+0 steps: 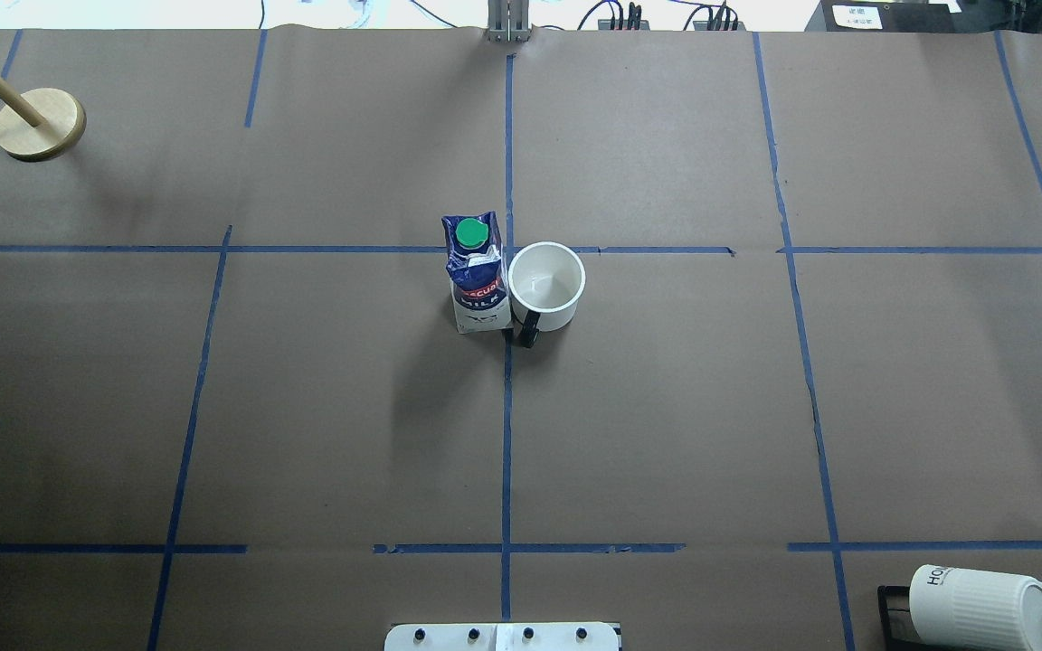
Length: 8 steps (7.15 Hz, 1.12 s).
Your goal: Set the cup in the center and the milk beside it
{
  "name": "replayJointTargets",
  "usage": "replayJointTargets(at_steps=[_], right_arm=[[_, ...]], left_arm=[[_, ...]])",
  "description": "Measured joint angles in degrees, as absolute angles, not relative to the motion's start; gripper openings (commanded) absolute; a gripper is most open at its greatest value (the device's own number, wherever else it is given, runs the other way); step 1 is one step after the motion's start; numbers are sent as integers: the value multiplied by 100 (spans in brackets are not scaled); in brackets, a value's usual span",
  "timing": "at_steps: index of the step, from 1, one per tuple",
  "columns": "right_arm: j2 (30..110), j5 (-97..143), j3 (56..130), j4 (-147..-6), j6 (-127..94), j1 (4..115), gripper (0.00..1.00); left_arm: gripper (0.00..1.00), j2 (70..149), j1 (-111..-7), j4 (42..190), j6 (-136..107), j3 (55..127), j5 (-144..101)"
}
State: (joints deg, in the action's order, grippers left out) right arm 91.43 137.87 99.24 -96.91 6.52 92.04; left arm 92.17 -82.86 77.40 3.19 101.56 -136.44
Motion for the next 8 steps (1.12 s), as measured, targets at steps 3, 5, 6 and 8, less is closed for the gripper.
replayJointTargets(at_steps=[3,5,6,8], right_arm=[[9185,13683,9906,-9696,634,9211,100],[9192,13671,9884,-9702,633,9202,100],[9193,13666,9840,-9703,633,9198,100],[9193,13643,9695,-9703,633,9194,100]], left_arm=[[100,9122,-8701,8180,604,9318,-13662],[100,9116,-8812,8455,609,9065,-13687],[100,9104,-8881,8485,605,9051,-13727],[100,9084,-9007,8479,596,9084,-13775]])
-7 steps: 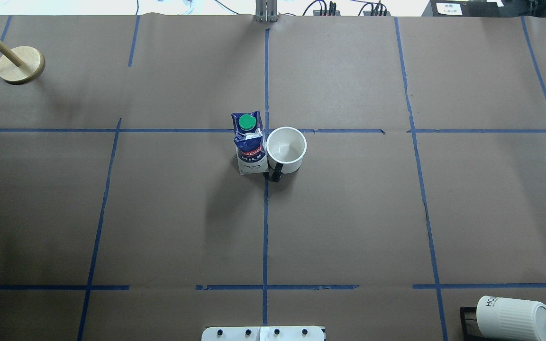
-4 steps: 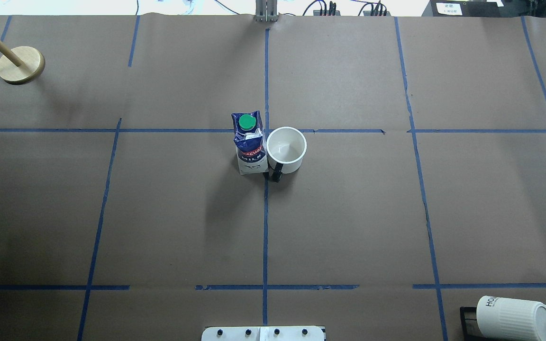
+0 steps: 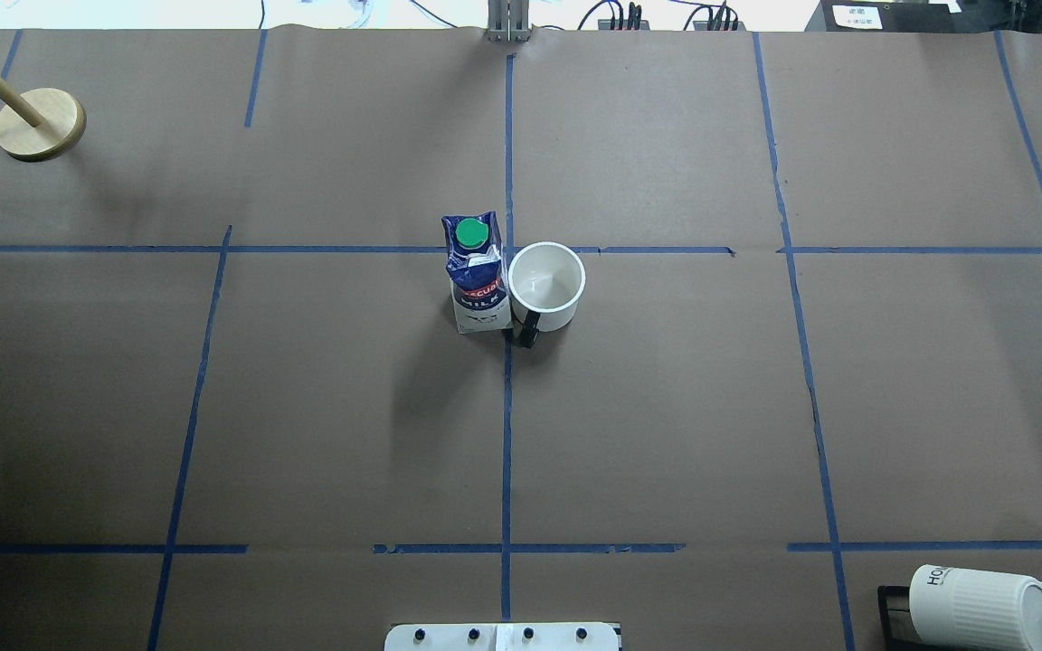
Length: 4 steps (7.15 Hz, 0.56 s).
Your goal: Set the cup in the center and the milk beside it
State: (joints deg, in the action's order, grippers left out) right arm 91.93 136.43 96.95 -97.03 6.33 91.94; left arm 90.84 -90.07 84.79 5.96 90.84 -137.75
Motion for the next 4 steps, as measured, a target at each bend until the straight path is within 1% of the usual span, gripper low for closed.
replayJointTargets(at_steps=[4], right_arm=[[9205,13582,9504,-9703,623,9201,100]], left_arm=[[100,9079,-9060,8457,589,9118,-13773]])
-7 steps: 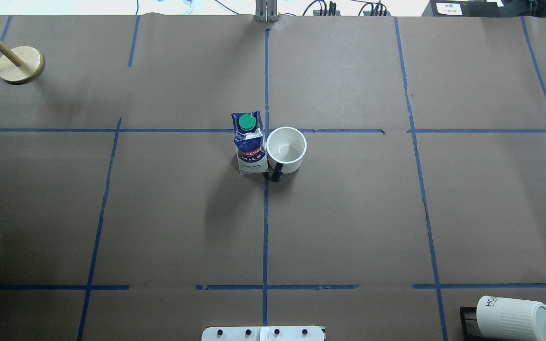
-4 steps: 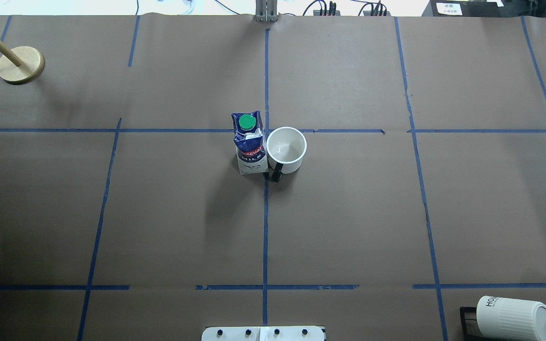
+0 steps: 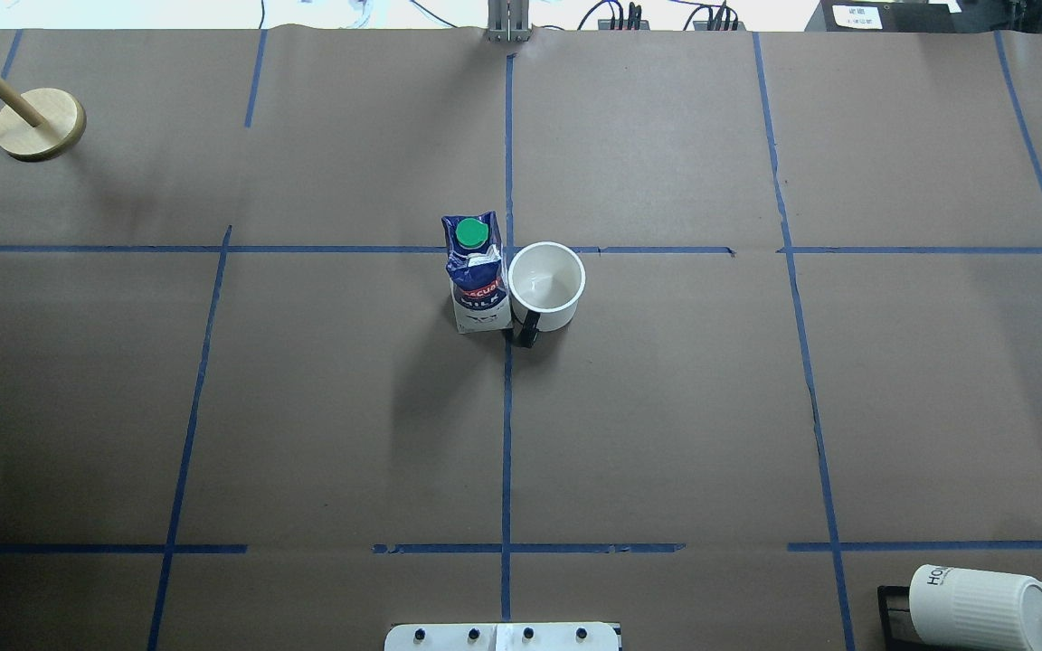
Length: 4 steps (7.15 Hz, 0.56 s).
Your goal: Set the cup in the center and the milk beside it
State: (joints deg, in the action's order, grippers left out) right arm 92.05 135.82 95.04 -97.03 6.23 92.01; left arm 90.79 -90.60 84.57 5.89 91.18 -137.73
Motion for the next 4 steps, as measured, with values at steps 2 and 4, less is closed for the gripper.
replayJointTargets(at_steps=[2,4], right_arm=[[9203,13579,9460,-9703,609,9202,100],[9194,13579,9451,-9703,607,9202,100]], left_arm=[[100,9079,-9061,8465,587,9122,-13773],[100,9079,-9062,8471,581,9121,-13767]])
